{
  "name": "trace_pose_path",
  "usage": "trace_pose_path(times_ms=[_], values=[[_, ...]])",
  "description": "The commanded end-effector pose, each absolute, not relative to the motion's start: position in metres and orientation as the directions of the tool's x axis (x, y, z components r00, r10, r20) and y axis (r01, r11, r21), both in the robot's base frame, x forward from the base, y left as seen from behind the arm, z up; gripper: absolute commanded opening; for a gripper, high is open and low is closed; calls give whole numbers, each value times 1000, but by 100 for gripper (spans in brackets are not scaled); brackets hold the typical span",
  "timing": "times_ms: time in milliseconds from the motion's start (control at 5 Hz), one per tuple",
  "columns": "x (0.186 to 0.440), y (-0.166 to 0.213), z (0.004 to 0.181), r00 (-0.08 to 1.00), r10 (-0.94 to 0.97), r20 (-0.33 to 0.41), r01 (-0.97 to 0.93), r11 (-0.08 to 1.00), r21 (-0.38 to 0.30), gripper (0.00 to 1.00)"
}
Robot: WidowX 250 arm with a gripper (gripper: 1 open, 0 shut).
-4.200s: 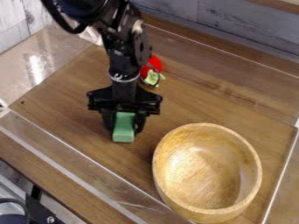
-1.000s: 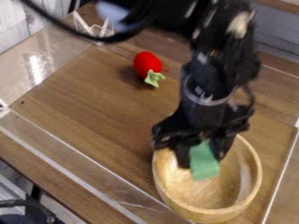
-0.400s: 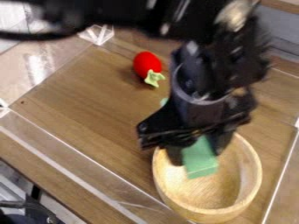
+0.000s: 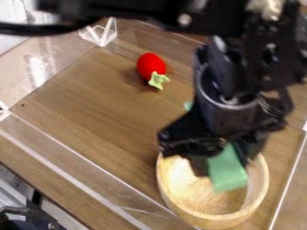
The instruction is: Put the green block in the brown bowl
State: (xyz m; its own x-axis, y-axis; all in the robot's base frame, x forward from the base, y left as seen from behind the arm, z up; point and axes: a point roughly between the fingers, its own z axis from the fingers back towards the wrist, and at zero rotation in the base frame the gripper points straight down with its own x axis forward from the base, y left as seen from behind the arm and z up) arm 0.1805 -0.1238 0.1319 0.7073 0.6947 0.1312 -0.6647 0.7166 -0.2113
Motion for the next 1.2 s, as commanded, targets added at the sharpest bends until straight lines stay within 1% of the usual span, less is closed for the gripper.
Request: trace_pose_path(times_ms=[0, 200, 400, 600, 800, 1000], values=[[179, -124, 146, 745, 654, 129, -608, 746, -271, 0], [177, -116, 152, 789, 597, 146, -545, 789, -284, 0], [185, -104, 164, 822, 546, 162, -488, 822, -293, 0], [194, -107, 167, 842, 518, 155, -458, 836, -303, 0], [185, -118, 160, 871, 472, 139, -413, 855, -314, 0], [176, -127, 154, 886, 445, 132, -390, 868, -309, 0]])
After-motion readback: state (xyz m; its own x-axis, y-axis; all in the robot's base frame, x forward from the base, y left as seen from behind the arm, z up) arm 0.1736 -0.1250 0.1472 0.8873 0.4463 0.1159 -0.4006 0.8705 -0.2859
